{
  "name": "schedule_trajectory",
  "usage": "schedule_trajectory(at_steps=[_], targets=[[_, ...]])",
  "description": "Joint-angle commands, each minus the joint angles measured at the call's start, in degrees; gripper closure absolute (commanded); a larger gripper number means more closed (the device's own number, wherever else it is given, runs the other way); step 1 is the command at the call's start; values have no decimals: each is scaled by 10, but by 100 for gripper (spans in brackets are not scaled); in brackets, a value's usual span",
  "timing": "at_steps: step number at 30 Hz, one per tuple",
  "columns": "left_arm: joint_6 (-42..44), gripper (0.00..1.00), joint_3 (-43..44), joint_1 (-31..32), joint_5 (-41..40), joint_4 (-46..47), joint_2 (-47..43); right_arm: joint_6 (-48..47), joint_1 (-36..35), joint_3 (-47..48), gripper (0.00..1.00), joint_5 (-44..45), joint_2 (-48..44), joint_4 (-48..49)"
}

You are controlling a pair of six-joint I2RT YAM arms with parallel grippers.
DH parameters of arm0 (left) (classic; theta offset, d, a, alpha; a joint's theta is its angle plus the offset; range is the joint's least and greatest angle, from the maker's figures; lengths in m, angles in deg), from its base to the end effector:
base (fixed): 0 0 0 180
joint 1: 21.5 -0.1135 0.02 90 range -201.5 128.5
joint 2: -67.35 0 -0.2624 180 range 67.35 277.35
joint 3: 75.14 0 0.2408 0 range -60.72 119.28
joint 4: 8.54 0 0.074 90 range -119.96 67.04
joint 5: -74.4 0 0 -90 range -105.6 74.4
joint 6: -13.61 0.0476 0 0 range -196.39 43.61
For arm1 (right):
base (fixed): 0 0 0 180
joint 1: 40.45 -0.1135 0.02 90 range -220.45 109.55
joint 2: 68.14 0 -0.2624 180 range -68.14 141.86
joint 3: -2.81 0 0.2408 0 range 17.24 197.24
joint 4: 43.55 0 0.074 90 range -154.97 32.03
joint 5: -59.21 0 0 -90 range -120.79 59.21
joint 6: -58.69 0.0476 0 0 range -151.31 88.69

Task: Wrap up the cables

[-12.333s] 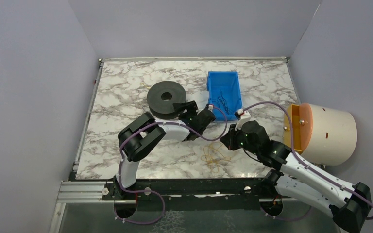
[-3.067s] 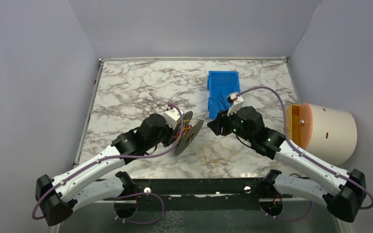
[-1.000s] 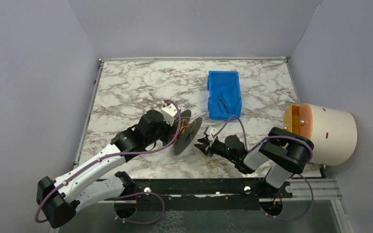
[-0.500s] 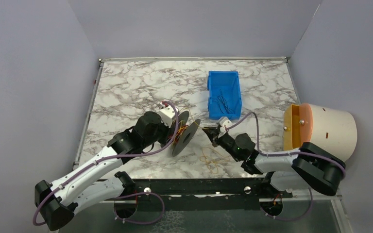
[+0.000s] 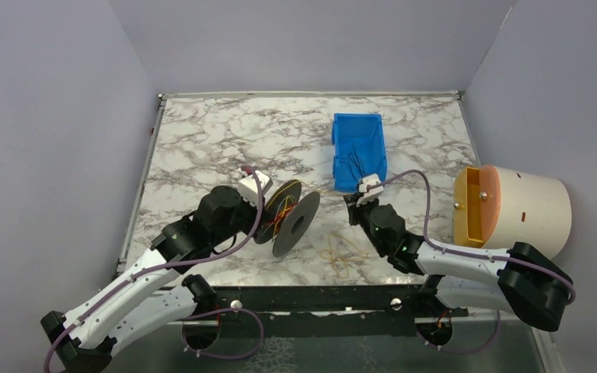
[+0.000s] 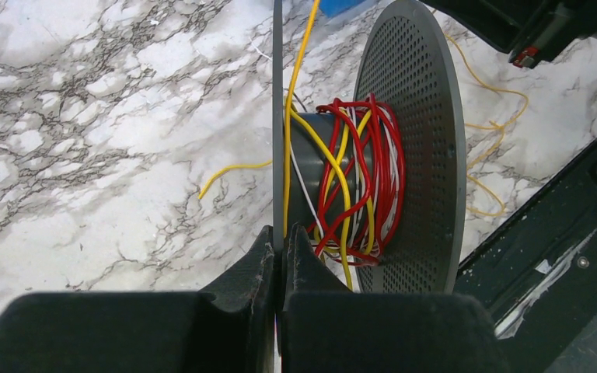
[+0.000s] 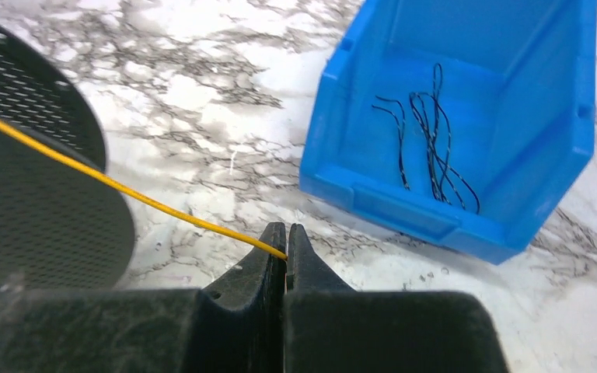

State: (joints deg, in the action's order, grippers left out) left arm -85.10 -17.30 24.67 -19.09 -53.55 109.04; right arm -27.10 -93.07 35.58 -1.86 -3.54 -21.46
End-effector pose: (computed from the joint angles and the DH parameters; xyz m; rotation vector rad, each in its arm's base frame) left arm 0.1141 -0.1147 0.2964 0.6432 2.0155 -0.5186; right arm 0.1555 0.1656 0.2040 -0.3575 1.6909 0.2943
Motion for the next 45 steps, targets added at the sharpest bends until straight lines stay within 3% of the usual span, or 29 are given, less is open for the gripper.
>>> schedule_trajectory(at_steps=[1, 9, 15, 22, 25, 32, 39, 45], targets=[[-26, 100, 48, -1, 26, 11, -47, 66, 11, 24, 99, 61, 1, -83], [-56, 100, 79, -1, 30, 4, -73, 147, 12, 14, 99, -11, 11, -99], [-88, 100, 93, -1, 2, 28, -66, 181, 12, -25, 98, -106, 34, -36], [-110, 100, 120, -1, -10, 56, -60, 174, 12, -59, 76, -220, 65, 73], [-113, 100, 139, -1, -2, 59, -55, 165, 12, -57, 60, -248, 80, 98], [-114, 100, 180, -1, 18, 58, -52, 150, 12, -38, 42, -254, 108, 116], [-99, 100, 233, -1, -3, 32, -50, 125, 12, -18, 39, -243, 66, 62], [-87, 100, 266, -1, -15, 22, -46, 132, 12, -16, 37, -167, 13, -15]])
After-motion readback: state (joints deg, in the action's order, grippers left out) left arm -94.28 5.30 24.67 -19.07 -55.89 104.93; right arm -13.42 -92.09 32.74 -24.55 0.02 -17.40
